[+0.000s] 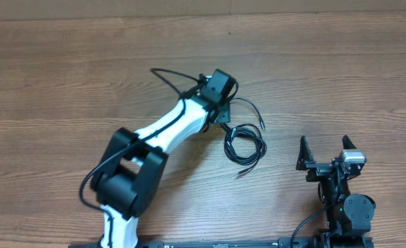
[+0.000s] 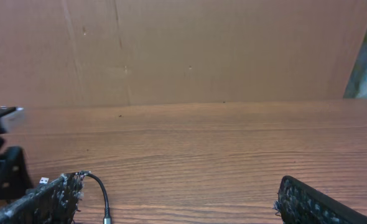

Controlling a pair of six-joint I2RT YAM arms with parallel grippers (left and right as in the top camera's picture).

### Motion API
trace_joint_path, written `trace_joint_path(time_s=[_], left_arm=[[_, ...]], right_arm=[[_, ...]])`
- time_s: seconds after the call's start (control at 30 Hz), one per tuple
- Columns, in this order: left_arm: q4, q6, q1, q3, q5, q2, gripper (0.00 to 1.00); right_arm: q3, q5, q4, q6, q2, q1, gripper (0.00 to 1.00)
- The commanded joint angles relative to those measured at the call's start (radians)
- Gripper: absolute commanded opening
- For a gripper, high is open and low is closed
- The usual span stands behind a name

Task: Untangle cables

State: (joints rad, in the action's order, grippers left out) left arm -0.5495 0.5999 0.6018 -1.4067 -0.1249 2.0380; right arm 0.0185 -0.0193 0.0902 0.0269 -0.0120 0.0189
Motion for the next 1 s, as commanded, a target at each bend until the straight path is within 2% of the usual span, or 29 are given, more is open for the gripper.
trace_joint_path(time_s=[0.0,0.17,0.27,0.37,0.5,0.63,0.7,0.77,0.87,0.97], left_arm=[[-0.048,-0.002,0.027,-0.101,-0.01,0.085,0.68],[-0.079,-0.001,0.039,-0.131,-0.025,0.144,0.66],[-0.094,-0.002,0.039,-0.131,-0.03,0.149,0.59],[-0.118,-0.002,0.038,-0.135,-0.055,0.149,0.4],[-0.204,-0.002,0.032,-0.157,-0.066,0.147,0.04],[-0.341,0.008,0.003,-0.203,-0.069,0.145,0.04],[-0.416,0.06,-0.018,-0.22,-0.069,0.144,0.04],[-0.493,0.158,-0.042,-0.232,-0.068,0.143,0.04],[-0.596,0.395,-0.089,-0.233,-0.034,0.142,0.04],[-0.637,0.467,-0.135,-0.233,0.049,0.142,0.04]], right_arm=[[-0.011,0.003,-0.006,0.004,0.009,0.003,1.0],[-0.011,0.003,-0.006,0.004,0.009,0.003,1.0],[-0.011,0.003,-0.006,0.004,0.009,0.003,1.0],[-0.011,0.003,-0.006,0.004,0.009,0.003,1.0],[-0.011,0.003,-0.006,0.005,0.009,0.003,1.0],[-0.011,0.003,-0.006,0.004,0.009,0.003,1.0],[-0.011,0.003,-0.006,0.004,0.009,0.003,1.0],[-0.011,0.003,-0.006,0.004,0.009,0.003,1.0],[-0.011,0.003,-0.006,0.004,0.009,0.003,1.0],[-0.011,0.003,-0.006,0.005,0.009,0.003,1.0]])
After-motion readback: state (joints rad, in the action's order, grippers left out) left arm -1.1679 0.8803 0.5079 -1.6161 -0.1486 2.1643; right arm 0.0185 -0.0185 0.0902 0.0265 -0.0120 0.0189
